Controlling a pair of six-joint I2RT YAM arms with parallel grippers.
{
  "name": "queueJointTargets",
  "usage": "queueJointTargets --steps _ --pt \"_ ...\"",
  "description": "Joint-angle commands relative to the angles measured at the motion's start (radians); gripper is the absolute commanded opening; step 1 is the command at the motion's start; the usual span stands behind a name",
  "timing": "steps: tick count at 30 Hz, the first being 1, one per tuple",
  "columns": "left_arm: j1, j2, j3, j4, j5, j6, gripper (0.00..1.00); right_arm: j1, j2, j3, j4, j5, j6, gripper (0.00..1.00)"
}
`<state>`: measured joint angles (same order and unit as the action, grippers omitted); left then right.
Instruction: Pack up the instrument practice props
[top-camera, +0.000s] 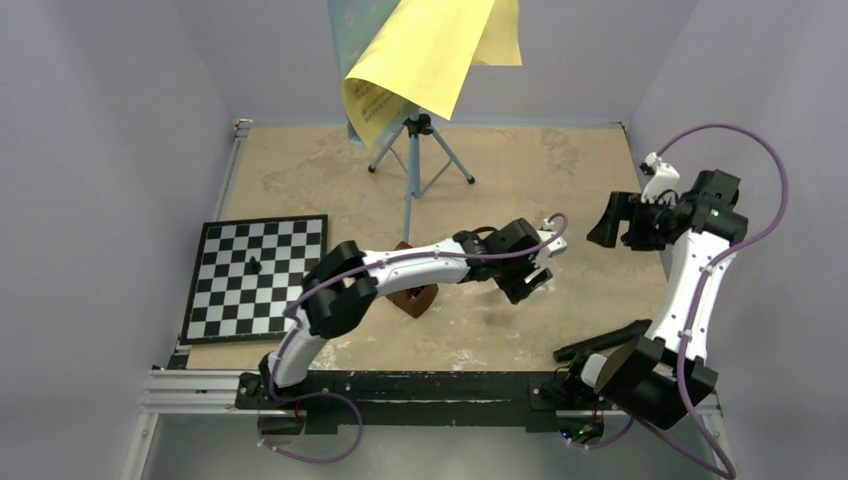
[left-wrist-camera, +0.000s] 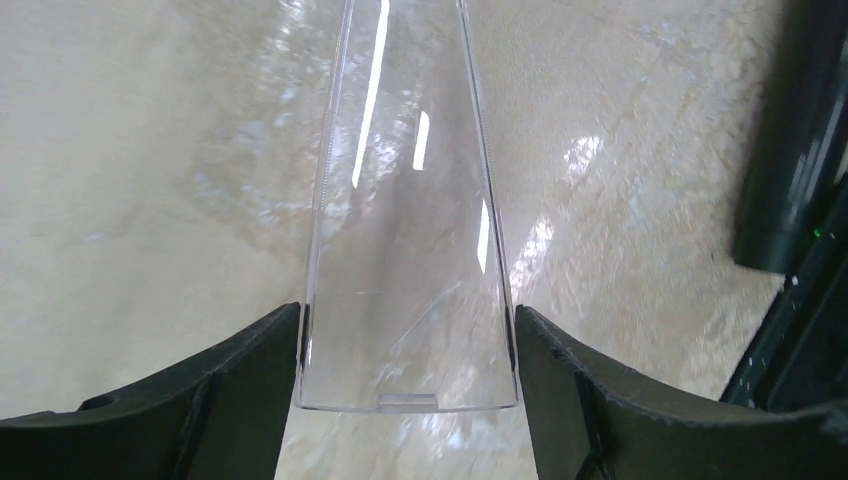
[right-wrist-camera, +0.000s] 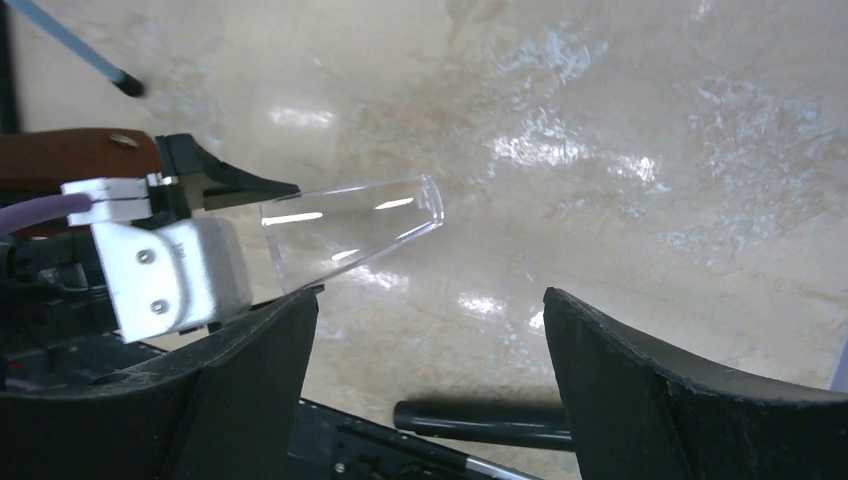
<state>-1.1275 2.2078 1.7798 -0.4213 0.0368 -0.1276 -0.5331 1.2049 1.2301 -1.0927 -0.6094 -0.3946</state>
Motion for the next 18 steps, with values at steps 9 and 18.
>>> queueJointTargets --steps 9,18 --pt "0.011 -0.384 -0.198 0.286 -0.117 0.55 0.0 0.047 0.049 0.347 -0.29 -0.234 0.375 0.99" --pt "0.042 -0.398 -0.232 0.366 -0.233 0.935 0.0 0.074 0.034 0.292 -0.094 -0.31 0.738 0.98"
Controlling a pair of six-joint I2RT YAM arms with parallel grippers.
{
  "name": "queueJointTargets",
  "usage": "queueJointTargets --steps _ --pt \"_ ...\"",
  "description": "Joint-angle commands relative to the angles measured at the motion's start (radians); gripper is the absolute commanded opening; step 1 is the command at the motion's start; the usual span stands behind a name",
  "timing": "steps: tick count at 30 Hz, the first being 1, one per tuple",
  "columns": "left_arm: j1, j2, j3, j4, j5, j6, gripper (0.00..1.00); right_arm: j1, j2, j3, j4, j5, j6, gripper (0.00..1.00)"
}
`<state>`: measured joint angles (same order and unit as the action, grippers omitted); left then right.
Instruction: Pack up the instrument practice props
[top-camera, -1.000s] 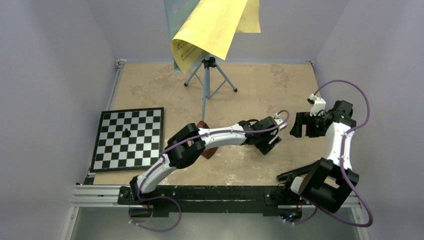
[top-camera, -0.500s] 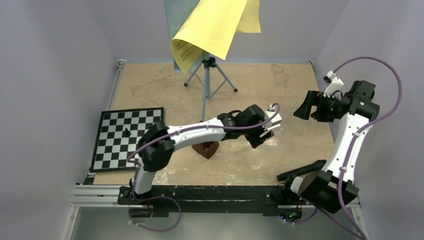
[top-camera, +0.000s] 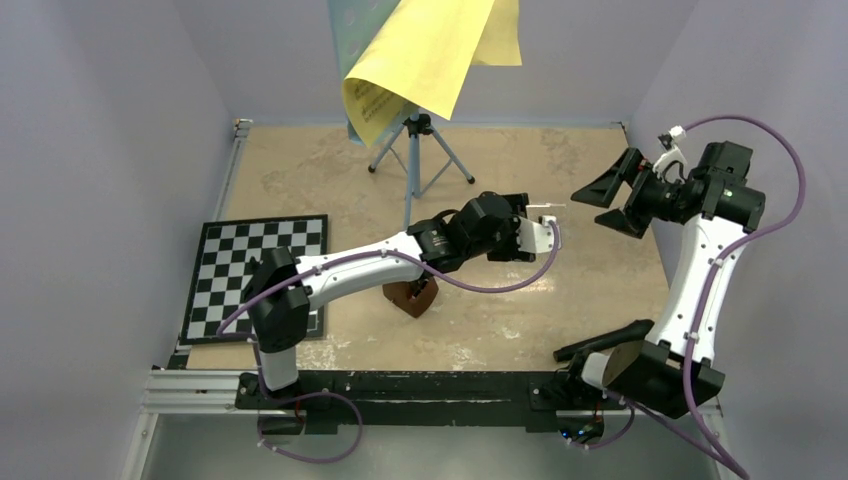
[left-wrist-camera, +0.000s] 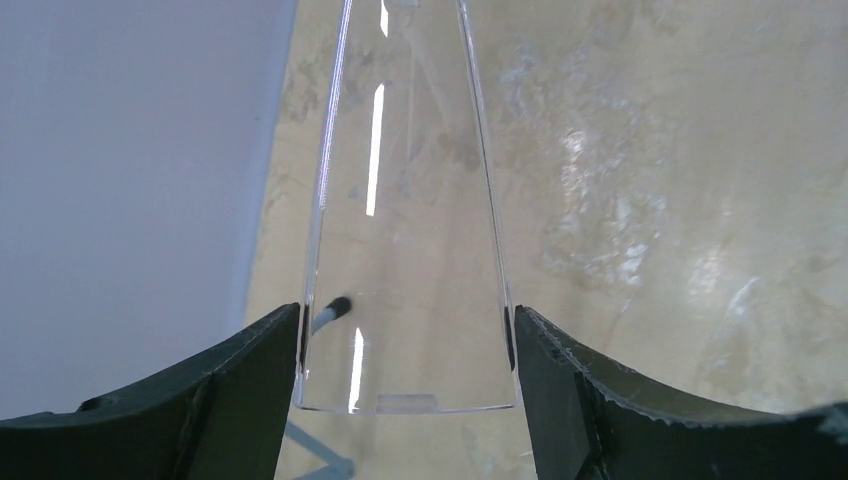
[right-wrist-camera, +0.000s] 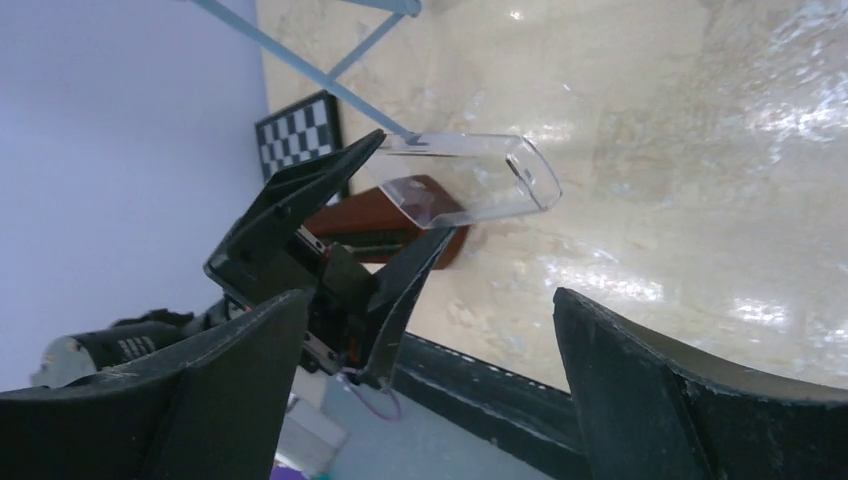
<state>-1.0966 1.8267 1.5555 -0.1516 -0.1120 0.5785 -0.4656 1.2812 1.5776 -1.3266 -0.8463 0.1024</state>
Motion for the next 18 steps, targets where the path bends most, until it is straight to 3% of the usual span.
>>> queueJointTargets --steps 1,4,7,9,10,18 --pt "0.009 -0.011 -0.002 0.115 -0.109 0.261 0.0 0.013 -0.045 -0.079 0.171 -0.073 0.283 0.96" --pt "0.003 0.011 0.016 0.196 -0.171 0.361 0.0 0.036 -0.039 -0.117 0.183 0.006 0.34 0.88" --pt "-0.005 0.037 0.038 0.236 -0.223 0.417 0.0 0.062 -0.105 -0.194 0.28 0.13 0.413 0.87" --pt "-0.012 0.068 0.073 0.239 -0.25 0.425 0.0 0.093 -0.202 -0.326 0.524 0.243 0.543 0.89" --pt "-0.014 0.079 0.085 0.235 -0.254 0.425 0.0 0.114 -0.205 -0.329 0.56 0.275 0.554 0.89" --pt "-0.018 0.131 0.139 0.25 -0.298 0.457 0.0 0.187 -0.128 -0.346 0.68 0.327 0.736 0.89"
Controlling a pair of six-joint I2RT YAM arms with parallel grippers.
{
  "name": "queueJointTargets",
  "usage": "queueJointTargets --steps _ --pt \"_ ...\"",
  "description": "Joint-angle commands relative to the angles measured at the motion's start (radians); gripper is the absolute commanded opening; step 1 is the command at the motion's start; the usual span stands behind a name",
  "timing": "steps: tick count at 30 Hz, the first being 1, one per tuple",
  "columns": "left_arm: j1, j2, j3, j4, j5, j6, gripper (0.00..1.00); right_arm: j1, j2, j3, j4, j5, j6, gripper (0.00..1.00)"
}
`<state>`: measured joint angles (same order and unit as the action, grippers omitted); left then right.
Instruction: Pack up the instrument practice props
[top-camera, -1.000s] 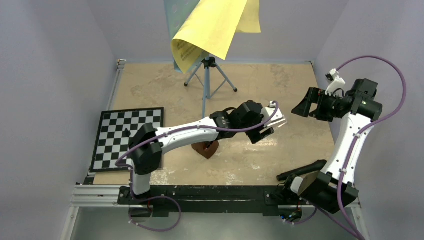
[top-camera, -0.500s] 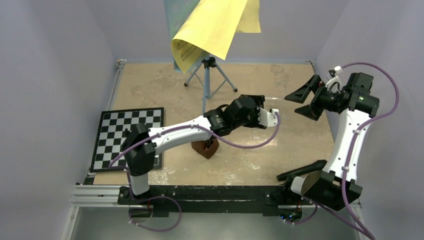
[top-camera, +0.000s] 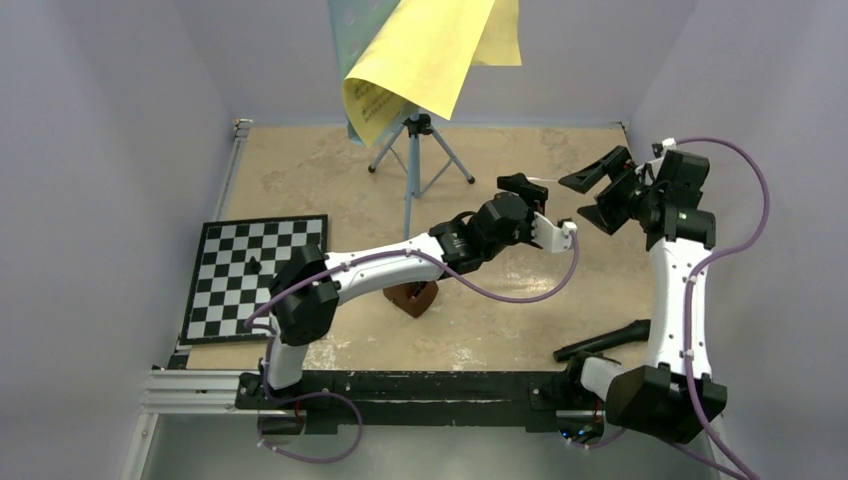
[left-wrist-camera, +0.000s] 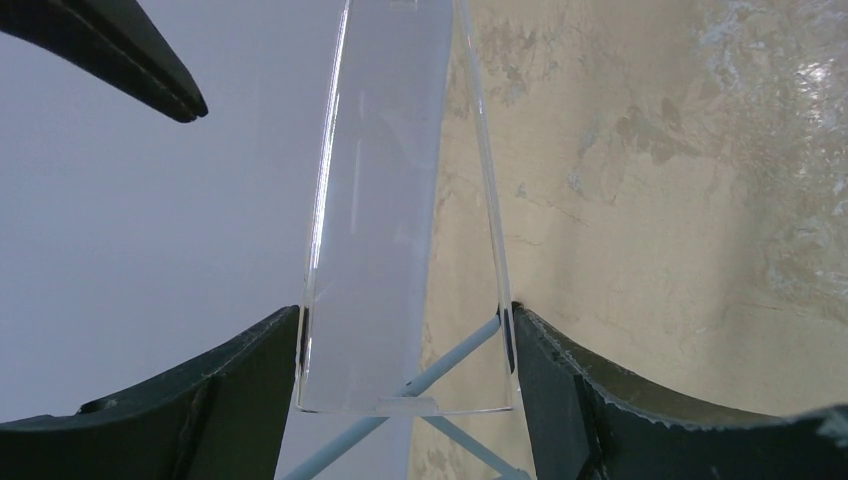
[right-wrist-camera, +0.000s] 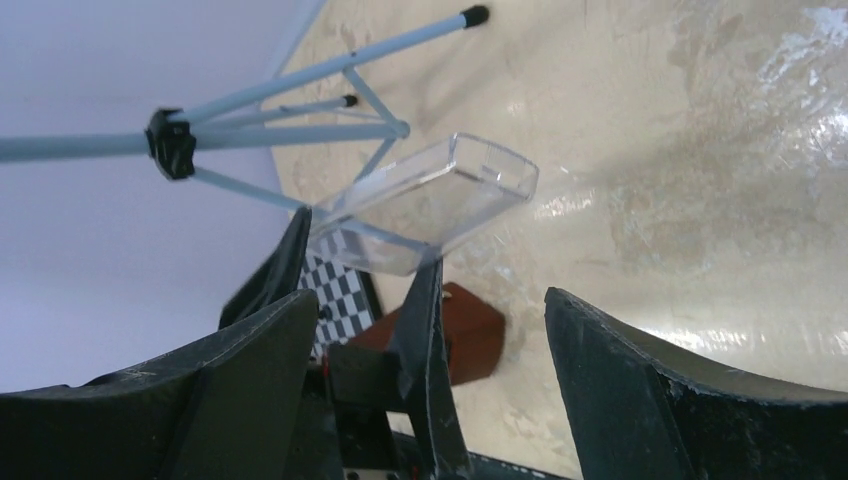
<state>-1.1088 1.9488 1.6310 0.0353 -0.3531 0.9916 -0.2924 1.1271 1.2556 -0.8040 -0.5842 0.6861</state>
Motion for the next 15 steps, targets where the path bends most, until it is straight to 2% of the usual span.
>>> queueJointTargets --steps 1,7,15 --pt "-0.007 0.011 0.064 0.069 -0.063 0.05 0.0 0.015 0.036 -0.034 0.18 0.061 0.181 0.89" --pt "-0.012 0.012 0.06 0.087 -0.077 0.065 0.0 0.024 0.085 -0.053 0.214 0.071 0.266 0.87" --pt "-0.024 0.03 0.074 0.096 -0.077 0.065 0.0 0.059 0.094 -0.074 0.256 0.067 0.306 0.8"
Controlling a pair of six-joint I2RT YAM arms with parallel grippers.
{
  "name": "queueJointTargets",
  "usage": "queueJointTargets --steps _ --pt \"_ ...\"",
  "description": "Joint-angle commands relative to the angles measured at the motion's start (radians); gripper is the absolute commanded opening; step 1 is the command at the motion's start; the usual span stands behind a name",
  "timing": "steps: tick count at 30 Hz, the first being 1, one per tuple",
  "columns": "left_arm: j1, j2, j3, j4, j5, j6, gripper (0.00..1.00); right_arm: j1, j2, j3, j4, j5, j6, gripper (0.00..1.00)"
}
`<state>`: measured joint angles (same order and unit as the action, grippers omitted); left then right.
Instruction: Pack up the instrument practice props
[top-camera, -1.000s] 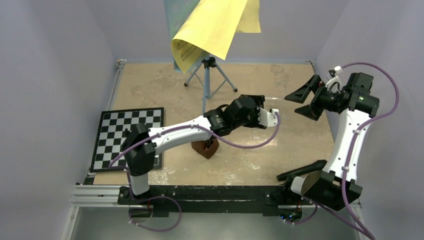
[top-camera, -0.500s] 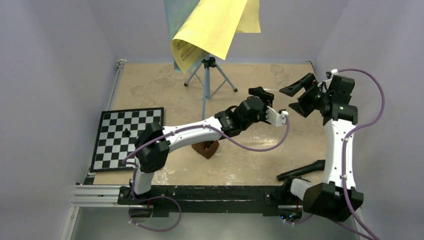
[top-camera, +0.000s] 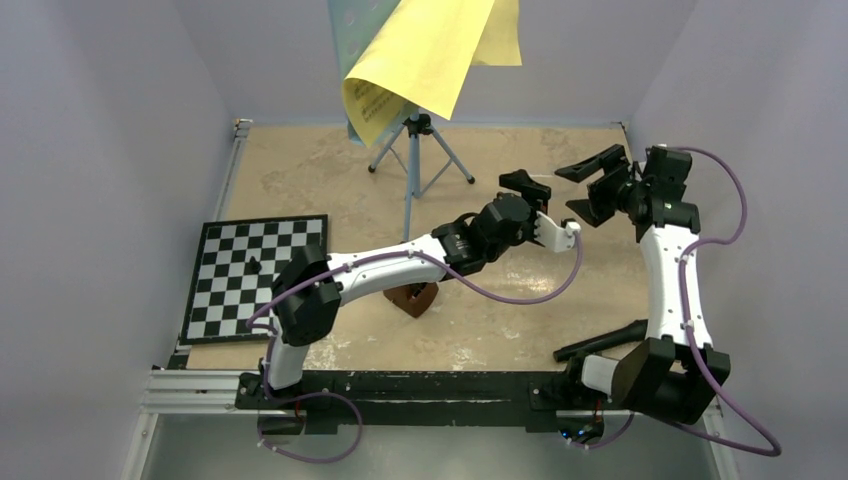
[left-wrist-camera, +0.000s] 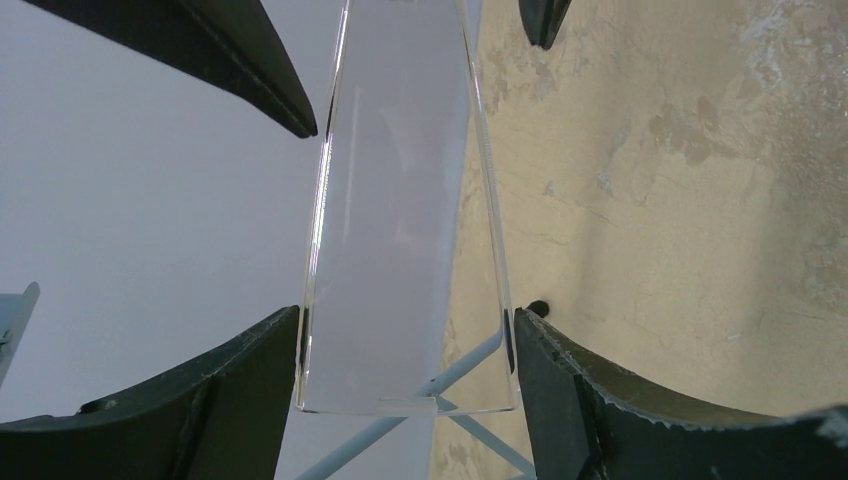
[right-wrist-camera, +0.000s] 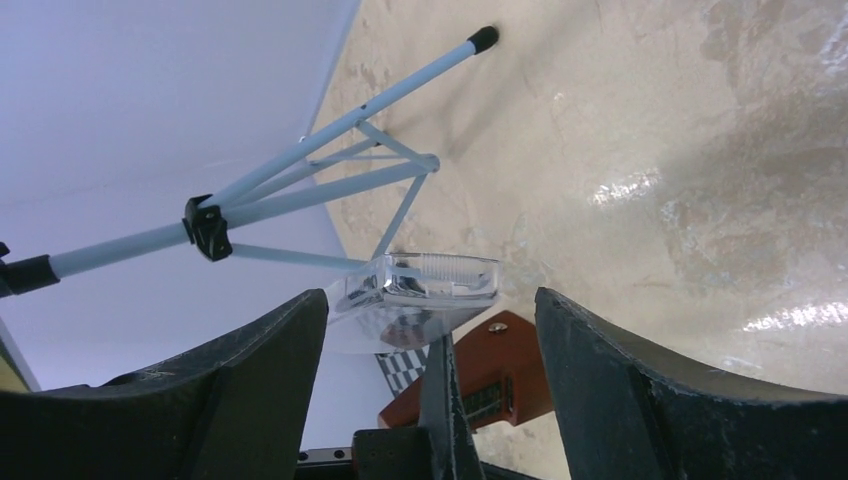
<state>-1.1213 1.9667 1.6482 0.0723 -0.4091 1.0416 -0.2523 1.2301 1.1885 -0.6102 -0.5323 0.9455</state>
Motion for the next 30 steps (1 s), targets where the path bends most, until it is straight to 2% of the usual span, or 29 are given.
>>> queueJointTargets --steps 1,9,15,21,24,27,30 --pt "-0.013 0.014 0.06 0.058 -0.02 0.015 0.0 0.026 -0.008 -0.009 0.064 0.017 0.054 0.79" --pt "-0.023 0.028 0.073 0.059 -0.013 0.023 0.0 0.045 0.01 -0.007 0.07 0.03 0.079 0.68" --pt "-0.027 0.025 0.07 0.019 0.013 -0.004 0.02 0.045 0.026 -0.004 0.118 0.012 0.069 0.44" --pt "-0.026 0.007 0.047 0.002 0.038 -0.014 0.54 0.042 0.038 -0.003 0.122 0.001 0.055 0.2" --pt "-0.026 -0.009 0.029 0.013 0.049 -0.017 0.9 0.042 0.039 -0.003 0.124 0.003 0.047 0.13" --pt "-0.026 -0.025 0.018 -0.002 0.076 -0.046 0.95 0.037 0.04 -0.003 0.124 0.005 0.025 0.0" --pt "-0.028 -0.044 0.008 -0.023 0.111 -0.095 0.96 0.028 0.042 0.001 0.118 0.001 -0.005 0.0"
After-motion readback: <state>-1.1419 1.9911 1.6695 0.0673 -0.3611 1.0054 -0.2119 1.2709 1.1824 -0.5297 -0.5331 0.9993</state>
